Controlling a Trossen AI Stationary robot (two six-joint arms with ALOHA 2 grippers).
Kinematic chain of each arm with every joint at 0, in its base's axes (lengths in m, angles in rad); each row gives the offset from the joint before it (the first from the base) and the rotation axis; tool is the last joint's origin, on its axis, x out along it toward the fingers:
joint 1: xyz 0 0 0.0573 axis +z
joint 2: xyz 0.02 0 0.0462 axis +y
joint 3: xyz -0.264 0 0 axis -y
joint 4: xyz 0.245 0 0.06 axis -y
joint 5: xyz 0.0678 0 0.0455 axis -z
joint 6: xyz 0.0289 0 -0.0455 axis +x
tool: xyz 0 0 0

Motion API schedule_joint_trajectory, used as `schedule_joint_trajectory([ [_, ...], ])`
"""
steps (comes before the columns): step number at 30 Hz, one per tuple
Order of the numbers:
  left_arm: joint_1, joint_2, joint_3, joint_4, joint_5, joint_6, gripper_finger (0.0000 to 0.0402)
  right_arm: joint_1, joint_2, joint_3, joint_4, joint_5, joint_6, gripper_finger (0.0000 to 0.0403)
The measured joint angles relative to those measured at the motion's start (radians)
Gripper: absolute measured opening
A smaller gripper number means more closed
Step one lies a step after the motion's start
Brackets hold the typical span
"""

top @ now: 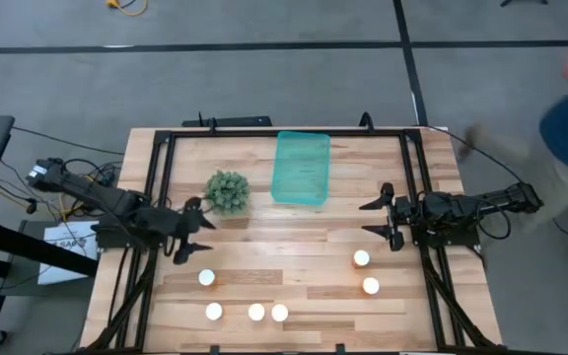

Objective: Pick and place pill bottles into a basket
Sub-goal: Put the orange pill bottle into the green bin

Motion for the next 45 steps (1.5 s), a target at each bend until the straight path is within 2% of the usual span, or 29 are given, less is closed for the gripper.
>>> schedule_joint_trajectory([
  [7,-0.047,0.159,0.056,-0.030,0.117,-0.130,0.0270,0.000,0.000,0.000,0.000,0.000,0.000,0.0265],
  [16,-0.097,0.205,0.095,-0.112,0.192,-0.299,0.0270,0.000,0.000,0.000,0.000,0.000,0.000,0.0265],
  [24,-0.198,0.299,0.096,-0.071,0.187,-0.397,0.0270,0.000,0.000,0.000,0.000,0.000,0.000,0.0265],
  [32,-0.244,0.399,0.095,-0.057,0.086,-0.391,0.0270,0.000,0.000,0.000,0.000,0.000,0.000,0.0265],
  [38,-0.264,0.465,0.096,0.006,0.144,-0.404,0.0270,0.000,0.000,0.000,0.000,0.000,0.000,0.0265],
  [45,-0.268,0.452,0.095,0.031,0.164,-0.431,0.0270,0.000,0.000,0.000,0.000,0.000,0.000,0.0265],
])
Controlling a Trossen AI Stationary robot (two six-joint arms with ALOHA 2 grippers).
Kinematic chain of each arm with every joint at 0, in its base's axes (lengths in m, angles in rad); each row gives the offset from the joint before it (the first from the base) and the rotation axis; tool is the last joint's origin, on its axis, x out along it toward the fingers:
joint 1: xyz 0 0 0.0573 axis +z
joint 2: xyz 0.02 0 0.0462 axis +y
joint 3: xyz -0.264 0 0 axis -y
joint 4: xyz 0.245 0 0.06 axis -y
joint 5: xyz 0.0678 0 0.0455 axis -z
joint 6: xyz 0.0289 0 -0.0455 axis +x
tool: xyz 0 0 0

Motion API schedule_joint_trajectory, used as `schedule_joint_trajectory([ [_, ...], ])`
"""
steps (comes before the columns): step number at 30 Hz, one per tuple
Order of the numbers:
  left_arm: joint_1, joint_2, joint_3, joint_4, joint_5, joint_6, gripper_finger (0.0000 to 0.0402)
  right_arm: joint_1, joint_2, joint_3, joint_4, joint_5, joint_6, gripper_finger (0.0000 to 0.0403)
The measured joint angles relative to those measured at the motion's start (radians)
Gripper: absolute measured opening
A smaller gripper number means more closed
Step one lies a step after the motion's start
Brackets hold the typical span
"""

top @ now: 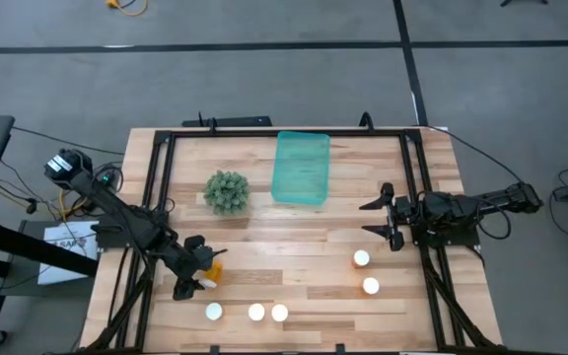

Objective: Pick and place pill bottles into a basket
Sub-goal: Put the orange pill bottle into the green bin

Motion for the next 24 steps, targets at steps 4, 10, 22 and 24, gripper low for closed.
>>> schedule_joint_trajectory([
  [4,0.000,-0.008,0.000,-0.002,-0.017,0.001,0.0270,0.000,0.000,0.000,0.000,0.000,0.000,0.0266],
  [10,0.001,-0.008,0.000,-0.008,-0.096,-0.011,0.0270,0.000,0.000,0.000,0.000,0.000,0.000,0.0266],
  [22,0.078,-0.008,0.000,0.106,-0.127,-0.443,0.0270,0.000,0.000,0.000,0.000,0.000,0.000,0.0266],
  [24,0.087,-0.008,0.000,0.149,-0.128,-0.503,0.0270,0.000,0.000,0.000,0.000,0.000,0.000,0.0266],
])
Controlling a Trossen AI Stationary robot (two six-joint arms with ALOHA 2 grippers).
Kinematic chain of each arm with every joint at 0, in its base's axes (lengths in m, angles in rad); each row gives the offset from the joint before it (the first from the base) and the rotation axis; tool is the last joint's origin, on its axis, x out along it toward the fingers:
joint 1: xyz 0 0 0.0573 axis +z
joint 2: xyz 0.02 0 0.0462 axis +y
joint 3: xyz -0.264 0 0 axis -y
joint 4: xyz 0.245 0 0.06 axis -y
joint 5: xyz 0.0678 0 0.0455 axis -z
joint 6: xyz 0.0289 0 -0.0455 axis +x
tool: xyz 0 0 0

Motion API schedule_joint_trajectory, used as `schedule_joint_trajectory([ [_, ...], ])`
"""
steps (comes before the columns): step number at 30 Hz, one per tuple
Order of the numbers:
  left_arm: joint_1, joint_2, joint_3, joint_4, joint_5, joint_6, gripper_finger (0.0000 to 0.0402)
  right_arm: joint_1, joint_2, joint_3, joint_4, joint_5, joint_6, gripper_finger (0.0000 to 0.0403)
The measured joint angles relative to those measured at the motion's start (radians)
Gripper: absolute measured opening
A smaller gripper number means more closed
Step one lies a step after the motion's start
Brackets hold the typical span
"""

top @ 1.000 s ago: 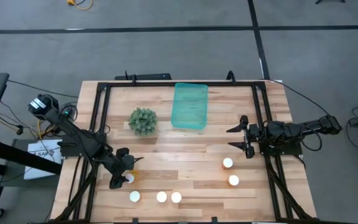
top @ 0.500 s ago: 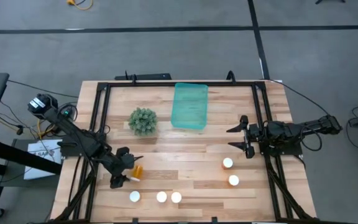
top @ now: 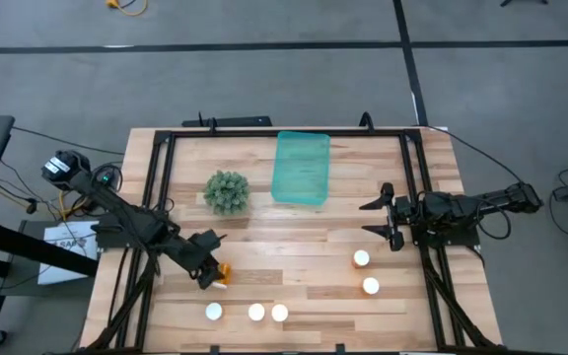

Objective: Pick and place pill bottles into a basket
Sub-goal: Put the orange pill bottle into the green bin

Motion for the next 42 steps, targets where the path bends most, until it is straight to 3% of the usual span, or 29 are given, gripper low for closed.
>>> schedule_joint_trajectory([
  [10,0.018,0.045,0.000,-0.063,0.029,-0.231,0.0270,0.000,0.000,0.000,0.000,0.000,0.000,0.0266],
  [19,0.018,0.191,0.000,0.079,0.093,-0.343,0.0270,0.000,0.000,0.000,0.000,0.000,0.000,0.0265],
  [42,0.020,0.293,0.000,0.139,0.109,-0.394,0.0270,0.000,0.000,0.000,0.000,0.000,0.000,0.0265],
])
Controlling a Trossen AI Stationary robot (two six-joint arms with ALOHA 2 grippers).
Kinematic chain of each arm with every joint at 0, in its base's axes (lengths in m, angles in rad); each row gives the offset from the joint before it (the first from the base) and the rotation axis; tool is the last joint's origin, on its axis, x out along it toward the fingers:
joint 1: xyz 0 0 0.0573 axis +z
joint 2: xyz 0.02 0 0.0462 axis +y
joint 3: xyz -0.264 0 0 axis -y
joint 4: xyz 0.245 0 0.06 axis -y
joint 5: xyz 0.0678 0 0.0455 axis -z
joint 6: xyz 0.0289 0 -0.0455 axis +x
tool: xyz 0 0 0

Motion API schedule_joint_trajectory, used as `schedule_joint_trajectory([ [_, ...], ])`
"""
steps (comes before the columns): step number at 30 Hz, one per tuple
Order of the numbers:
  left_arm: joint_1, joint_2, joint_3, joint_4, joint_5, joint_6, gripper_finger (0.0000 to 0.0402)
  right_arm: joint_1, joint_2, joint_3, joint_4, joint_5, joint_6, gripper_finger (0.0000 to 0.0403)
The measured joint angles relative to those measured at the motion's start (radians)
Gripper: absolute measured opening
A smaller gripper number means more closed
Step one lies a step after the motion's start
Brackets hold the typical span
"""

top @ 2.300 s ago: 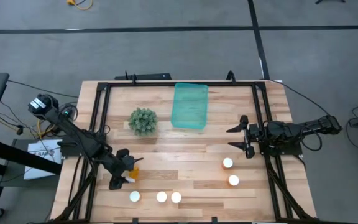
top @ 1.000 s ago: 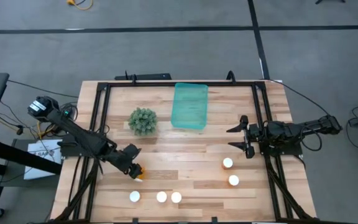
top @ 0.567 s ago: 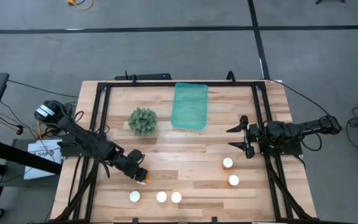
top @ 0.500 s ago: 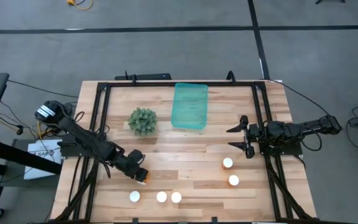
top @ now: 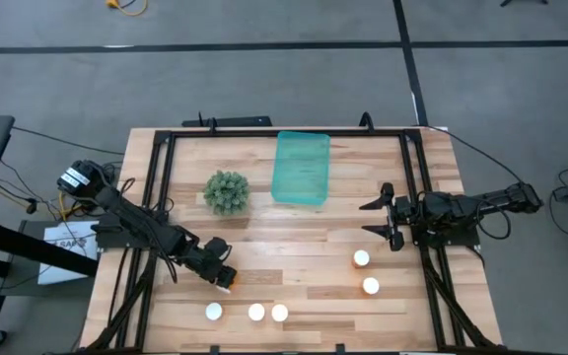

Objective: Pick and place pill bottles into a basket
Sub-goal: Put the orange pill bottle into the green bin

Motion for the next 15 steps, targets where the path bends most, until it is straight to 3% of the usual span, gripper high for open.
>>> schedule_joint_trajectory([
  [6,0.010,0.083,0.012,0.071,0.063,0.046,0.0270,0.000,0.000,0.000,0.000,0.000,0.000,0.0265],
  [15,0.046,0.098,0.093,-0.056,0.071,0.176,0.0265,0.000,0.000,0.000,0.000,0.000,0.000,0.0265],
])
